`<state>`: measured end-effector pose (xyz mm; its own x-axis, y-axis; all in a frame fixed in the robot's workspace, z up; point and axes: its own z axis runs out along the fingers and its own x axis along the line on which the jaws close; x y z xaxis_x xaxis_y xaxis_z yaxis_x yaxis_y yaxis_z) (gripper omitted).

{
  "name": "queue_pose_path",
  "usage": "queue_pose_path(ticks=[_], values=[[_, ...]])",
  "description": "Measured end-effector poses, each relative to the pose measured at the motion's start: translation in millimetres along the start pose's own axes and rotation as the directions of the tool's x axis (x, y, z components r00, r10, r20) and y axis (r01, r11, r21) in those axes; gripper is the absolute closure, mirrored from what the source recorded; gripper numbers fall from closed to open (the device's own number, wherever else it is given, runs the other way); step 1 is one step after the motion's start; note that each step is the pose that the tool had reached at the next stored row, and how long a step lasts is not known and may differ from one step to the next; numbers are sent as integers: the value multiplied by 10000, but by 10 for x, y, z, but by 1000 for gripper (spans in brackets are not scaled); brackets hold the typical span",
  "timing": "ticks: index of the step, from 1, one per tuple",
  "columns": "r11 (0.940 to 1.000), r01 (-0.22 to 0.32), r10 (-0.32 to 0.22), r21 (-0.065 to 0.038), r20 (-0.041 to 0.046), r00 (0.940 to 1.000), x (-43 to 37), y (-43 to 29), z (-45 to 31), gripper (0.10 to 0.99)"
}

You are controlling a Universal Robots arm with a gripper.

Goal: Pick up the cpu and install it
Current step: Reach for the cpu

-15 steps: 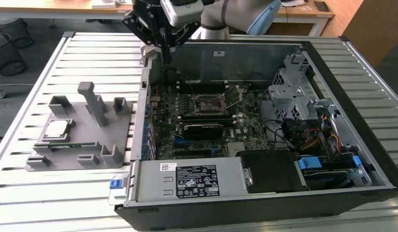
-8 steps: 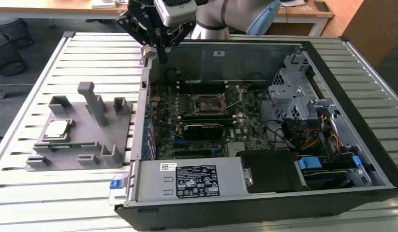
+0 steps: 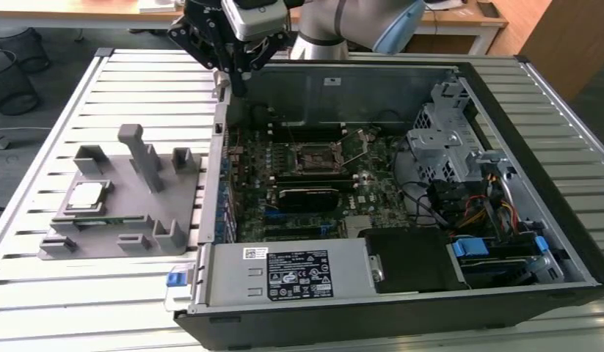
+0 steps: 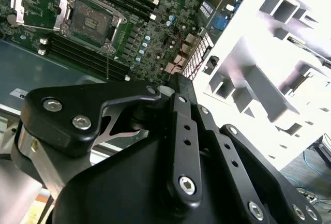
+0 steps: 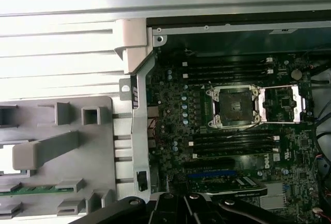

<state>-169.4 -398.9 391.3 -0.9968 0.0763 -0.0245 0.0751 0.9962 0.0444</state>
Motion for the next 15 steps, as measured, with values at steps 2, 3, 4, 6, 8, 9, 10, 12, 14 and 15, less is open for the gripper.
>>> queue_pose_path(ticks=[2,3,4,6,8,9,10,12,14,15], values=[[10000,0,0,1,-1,10000,26,-2,0,980],[10000,1,-1,-1,0,10000,39,-3,0,980],[10000,0,0,0,-1,10000,55,-4,-1,980],[10000,1,-1,0,0,10000,87,-7,-1,980],[10000,1,-1,0,0,10000,121,-9,-1,980],[10000,0,0,0,0,10000,135,-10,-1,980],[10000,0,0,0,0,10000,150,-11,-1,980],[10000,0,0,0,-1,10000,178,-14,-1,980],[10000,0,0,0,0,10000,204,-16,0,980],[10000,0,0,0,0,10000,218,-17,1,980]])
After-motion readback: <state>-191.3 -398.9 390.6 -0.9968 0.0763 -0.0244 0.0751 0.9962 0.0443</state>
